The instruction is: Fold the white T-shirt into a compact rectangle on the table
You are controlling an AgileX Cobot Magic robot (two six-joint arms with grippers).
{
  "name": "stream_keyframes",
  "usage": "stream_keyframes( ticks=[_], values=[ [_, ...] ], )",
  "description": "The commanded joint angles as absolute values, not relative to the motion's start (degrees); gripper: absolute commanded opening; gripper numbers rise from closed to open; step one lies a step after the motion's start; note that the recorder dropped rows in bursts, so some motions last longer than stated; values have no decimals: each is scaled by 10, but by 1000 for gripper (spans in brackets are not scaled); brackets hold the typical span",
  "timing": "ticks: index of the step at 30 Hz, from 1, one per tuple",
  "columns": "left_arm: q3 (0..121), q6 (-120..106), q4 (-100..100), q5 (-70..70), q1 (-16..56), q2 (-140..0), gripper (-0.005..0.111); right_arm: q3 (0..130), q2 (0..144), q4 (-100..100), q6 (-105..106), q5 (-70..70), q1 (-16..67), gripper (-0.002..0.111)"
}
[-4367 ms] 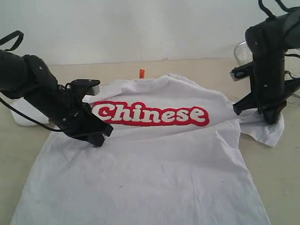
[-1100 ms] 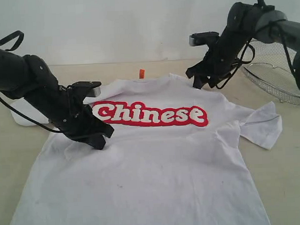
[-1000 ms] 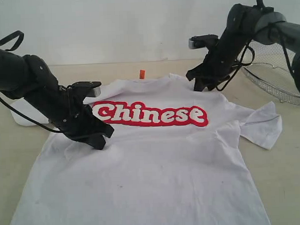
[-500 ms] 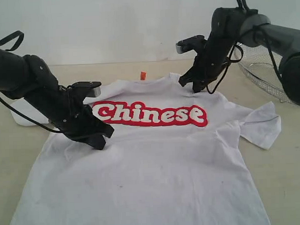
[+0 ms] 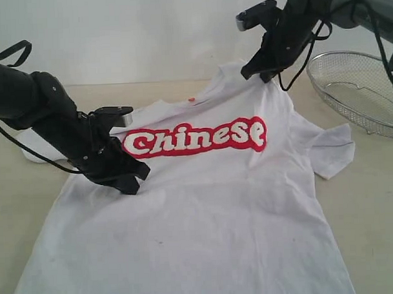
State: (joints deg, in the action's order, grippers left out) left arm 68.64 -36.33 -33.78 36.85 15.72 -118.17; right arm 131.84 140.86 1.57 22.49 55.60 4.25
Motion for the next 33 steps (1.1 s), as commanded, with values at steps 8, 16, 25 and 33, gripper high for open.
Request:
stream_keyframes(
  ticks=[8,16,25,33],
  values=[
    [687,-363,-336,374,159,-1186,5,1321,1398,5,230,436,68,0],
    [687,-362,-336,376,159,-1186,5,1321,1399,-18,230,443,70,0],
    [687,-359,-336,373,159,-1186,5,1321,1382,-9,233,600,109,0],
    [687,-359,-336,373,159,-1186,5,1320,1384,44,258,634,194,0]
  ],
)
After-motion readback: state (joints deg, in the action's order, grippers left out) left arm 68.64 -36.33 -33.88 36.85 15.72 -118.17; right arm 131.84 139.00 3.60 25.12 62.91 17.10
